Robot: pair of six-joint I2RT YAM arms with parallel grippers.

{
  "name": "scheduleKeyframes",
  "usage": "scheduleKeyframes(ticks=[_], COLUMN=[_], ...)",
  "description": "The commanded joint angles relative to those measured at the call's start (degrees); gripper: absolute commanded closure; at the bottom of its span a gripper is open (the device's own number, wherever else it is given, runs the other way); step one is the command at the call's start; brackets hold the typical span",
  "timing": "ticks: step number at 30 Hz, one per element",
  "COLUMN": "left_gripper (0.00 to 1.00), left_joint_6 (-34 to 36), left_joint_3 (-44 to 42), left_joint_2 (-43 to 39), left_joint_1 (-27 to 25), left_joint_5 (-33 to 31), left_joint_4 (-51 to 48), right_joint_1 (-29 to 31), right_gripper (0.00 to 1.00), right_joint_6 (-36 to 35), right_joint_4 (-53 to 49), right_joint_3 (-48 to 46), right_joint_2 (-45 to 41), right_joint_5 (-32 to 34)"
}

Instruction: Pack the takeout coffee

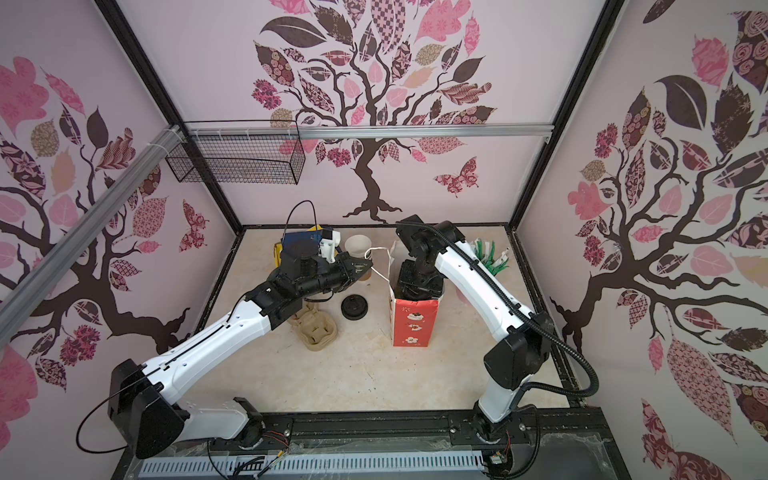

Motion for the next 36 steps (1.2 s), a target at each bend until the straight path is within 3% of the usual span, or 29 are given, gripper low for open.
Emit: scheduleKeyframes(ticks=[1,36], left_gripper=[1.0,1.0], left_joint_6=[-1.6,-3.0], left_joint_3=[-2.5,-3.5], left_joint_2=[-1.4,-0.8], left_joint_1=[0.2,0.3], left_joint_5=[-1.3,-1.1], left_joint_4=[0.4,-0.6], right_joint_1=[1.7,1.9], right_gripper=[0.39,0.4], right_joint_6=[5.3,0.5], right_joint_4=[-4.5,5.2], right_joint_3=[0.5,-8.4], right_joint_2=[1.1,4.5], right_joint_5=[1.5,4.8])
